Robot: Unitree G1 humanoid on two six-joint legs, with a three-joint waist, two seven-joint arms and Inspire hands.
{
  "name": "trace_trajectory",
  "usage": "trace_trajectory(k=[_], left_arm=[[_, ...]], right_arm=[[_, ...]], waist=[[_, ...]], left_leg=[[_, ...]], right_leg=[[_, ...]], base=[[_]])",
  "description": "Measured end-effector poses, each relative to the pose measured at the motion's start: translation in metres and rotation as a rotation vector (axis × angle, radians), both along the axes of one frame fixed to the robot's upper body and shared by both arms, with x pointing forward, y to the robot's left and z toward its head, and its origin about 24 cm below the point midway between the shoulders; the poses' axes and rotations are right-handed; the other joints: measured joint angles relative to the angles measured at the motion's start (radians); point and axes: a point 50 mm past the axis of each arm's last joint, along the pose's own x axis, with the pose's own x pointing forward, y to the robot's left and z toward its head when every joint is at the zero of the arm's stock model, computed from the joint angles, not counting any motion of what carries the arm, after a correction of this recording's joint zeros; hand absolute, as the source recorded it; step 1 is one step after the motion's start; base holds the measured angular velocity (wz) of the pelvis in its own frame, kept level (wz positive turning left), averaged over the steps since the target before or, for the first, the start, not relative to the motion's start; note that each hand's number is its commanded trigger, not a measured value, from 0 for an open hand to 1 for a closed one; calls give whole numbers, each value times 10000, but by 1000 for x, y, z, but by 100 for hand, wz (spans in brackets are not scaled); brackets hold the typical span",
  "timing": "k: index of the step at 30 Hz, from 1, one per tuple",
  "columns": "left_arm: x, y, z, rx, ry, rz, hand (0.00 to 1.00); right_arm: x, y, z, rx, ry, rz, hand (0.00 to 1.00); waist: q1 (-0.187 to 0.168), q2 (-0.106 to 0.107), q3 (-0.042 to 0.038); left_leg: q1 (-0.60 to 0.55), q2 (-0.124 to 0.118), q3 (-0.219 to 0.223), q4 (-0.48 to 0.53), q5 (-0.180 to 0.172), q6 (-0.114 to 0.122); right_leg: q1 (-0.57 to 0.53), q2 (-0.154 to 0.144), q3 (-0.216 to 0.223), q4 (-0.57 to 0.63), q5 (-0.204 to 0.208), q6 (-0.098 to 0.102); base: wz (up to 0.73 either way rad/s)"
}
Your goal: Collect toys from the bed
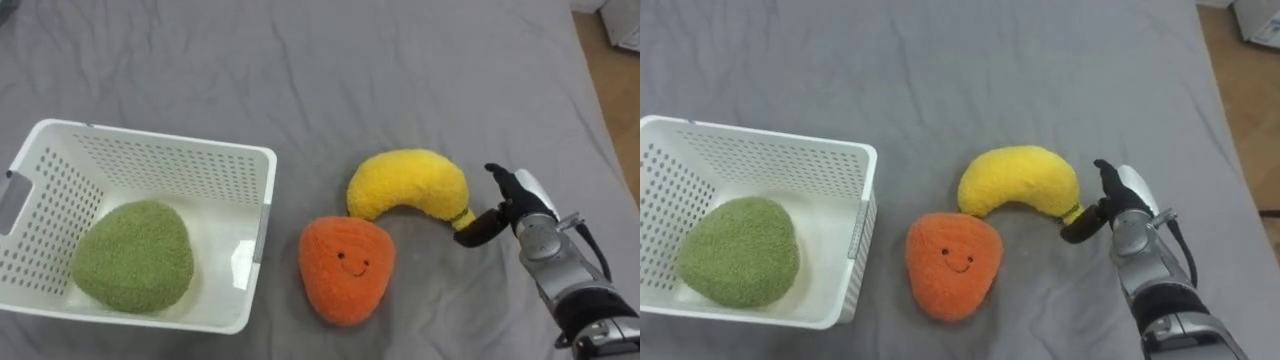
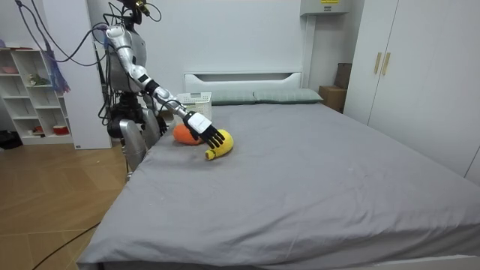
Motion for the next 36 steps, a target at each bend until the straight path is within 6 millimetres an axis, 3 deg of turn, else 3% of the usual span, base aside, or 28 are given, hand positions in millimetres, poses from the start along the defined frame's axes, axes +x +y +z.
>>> trace_trajectory(k=[5,10,24,33,36], left_arm=[[-1,1,-1,-54,69,160,0],[1,1,-1,-122,63,106,0],[3,1,-1,-123,-79,64,0],[7,-1,0,-94,-270,-240,0],[11,-3,1,-107,-403,-362,0]], right_arm=[[21,5,25,79,-874,200,0],[26,2,36,581,-1601,-73,0],[26,6,33,851,-1703,-254,0],[21,11,22,370,-1056,312,0],[21,11,21,408,-926,401,0]], waist=[[10,-3,0],[124,-34,17],[273,-89,85],[624,-135,136],[716,-138,138]], left_leg=[[-26,12,-59,-4,10,-16],[-12,2,-149,-4,12,-17],[-35,-63,-560,66,13,-14],[-328,-81,-666,159,21,-1],[-450,-89,-905,185,22,-1]], right_leg=[[-17,1,-22,4,-1,-1],[37,-57,-120,8,-4,-3],[185,-100,-439,-6,-5,-1],[-16,-155,-555,16,-5,-1],[-21,-157,-721,-15,-6,-1]], base=[[1],[6],[6],[3],[16]])
